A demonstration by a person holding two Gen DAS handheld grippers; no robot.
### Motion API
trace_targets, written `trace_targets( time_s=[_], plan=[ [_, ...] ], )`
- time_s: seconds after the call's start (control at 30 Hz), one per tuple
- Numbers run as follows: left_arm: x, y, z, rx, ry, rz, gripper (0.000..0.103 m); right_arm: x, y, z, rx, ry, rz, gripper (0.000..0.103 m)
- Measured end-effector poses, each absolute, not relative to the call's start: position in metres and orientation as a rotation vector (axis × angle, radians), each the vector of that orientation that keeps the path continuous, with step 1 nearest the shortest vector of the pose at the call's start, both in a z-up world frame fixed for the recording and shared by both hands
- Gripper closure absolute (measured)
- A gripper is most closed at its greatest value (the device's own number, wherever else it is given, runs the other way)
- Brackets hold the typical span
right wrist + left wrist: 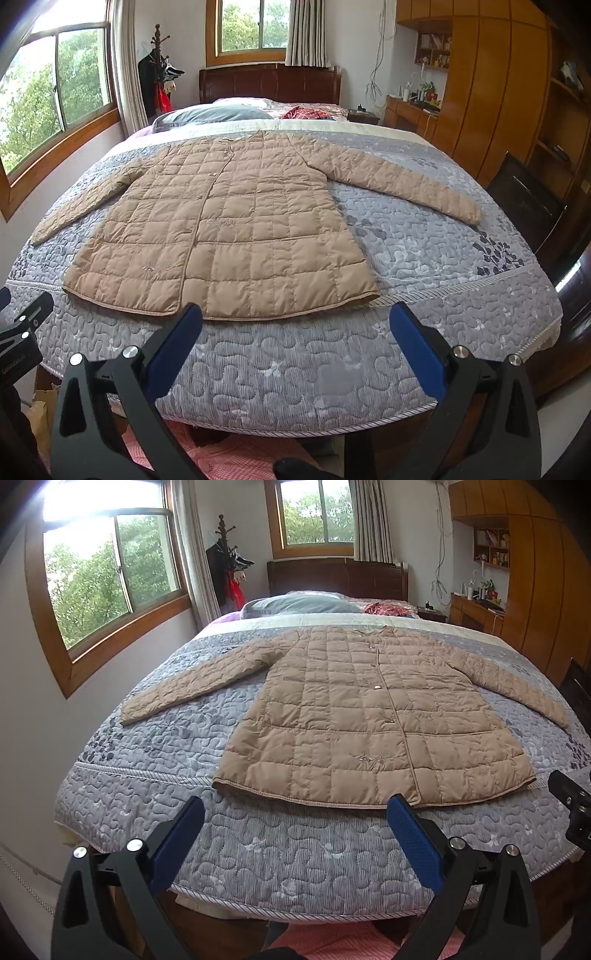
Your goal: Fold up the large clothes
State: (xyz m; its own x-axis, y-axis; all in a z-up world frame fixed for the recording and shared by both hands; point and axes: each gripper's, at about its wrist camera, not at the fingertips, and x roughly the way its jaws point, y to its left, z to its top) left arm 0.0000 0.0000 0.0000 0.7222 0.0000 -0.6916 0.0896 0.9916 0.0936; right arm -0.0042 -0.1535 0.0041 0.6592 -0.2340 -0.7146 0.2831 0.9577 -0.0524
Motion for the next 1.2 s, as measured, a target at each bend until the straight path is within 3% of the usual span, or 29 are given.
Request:
trace_targets(
  time_s=[1.2],
  plan=[
    [0.0001,-0.0001,-0.0002,0.126,0.766,-0.048,0.004,-0.0009,-0.1545,0.0006,0.070,0.811,-0.290,0.003]
  ],
)
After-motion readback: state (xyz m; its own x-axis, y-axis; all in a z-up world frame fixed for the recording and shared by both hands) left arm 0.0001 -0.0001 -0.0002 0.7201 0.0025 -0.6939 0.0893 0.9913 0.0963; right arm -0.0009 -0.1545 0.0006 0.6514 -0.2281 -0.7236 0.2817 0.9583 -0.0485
